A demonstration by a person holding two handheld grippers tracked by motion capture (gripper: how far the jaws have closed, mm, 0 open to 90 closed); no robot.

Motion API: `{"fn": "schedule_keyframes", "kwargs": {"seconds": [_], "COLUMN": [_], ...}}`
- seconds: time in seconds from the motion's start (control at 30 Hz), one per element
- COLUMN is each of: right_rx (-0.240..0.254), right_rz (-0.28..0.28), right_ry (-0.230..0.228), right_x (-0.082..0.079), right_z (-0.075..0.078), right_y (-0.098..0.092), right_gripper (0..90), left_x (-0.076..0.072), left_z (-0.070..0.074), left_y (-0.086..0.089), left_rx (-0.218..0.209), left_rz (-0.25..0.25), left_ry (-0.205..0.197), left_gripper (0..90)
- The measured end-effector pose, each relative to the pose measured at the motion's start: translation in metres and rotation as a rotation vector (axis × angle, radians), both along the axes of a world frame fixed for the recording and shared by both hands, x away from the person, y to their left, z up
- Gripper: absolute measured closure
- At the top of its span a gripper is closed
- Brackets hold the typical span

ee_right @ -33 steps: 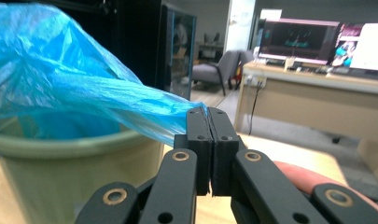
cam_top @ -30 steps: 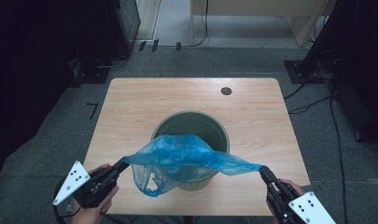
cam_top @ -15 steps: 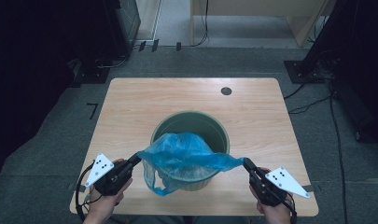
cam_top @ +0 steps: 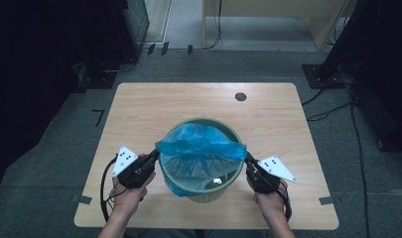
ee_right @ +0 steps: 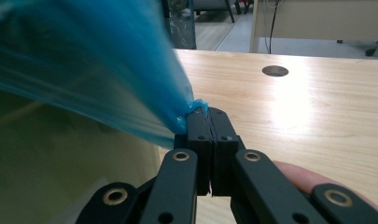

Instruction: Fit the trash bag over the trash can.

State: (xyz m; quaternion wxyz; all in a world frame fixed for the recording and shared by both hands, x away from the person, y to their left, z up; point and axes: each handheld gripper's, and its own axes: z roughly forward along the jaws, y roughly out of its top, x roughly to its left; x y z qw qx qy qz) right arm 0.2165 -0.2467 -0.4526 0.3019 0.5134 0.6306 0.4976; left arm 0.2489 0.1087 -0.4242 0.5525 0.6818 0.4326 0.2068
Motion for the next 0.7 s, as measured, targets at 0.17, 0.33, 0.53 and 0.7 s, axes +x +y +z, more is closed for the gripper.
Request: {"fn": "schedule_keyframes", "kwargs": {"seconds": [0.17, 0.33, 0.53, 0.7], "right_rx": [-0.004, 0.01, -0.024, -0.064], "right_rz": [-0.042, -0.031, 0.005, 0.028], "right_ry": [-0.002, -0.024, -0.066, -0.095], "right_x": [0.015, 0.009, -0.017, -0.041], "right_z": [0.002, 0.003, 0.006, 0.012], "right_y": [0.005, -0.001, -0.009, -0.019], "right_gripper": [90.0, 90.0, 90.0, 90.0], "left_x": [0.01, 0.002, -0.02, -0.036], "left_z": [-0.002, 0.0, 0.008, 0.011], "left_y": [-0.001, 0.01, 0.02, 0.027], "left_rx": [-0.024, -0.084, -0.116, -0.06], "left_rz": [0.022, -0.022, -0.153, -0.216], "left_ry": [0.025, 0.012, -0.034, -0.065], "left_gripper": [90.0, 81.6, 65.9, 88.9]}}
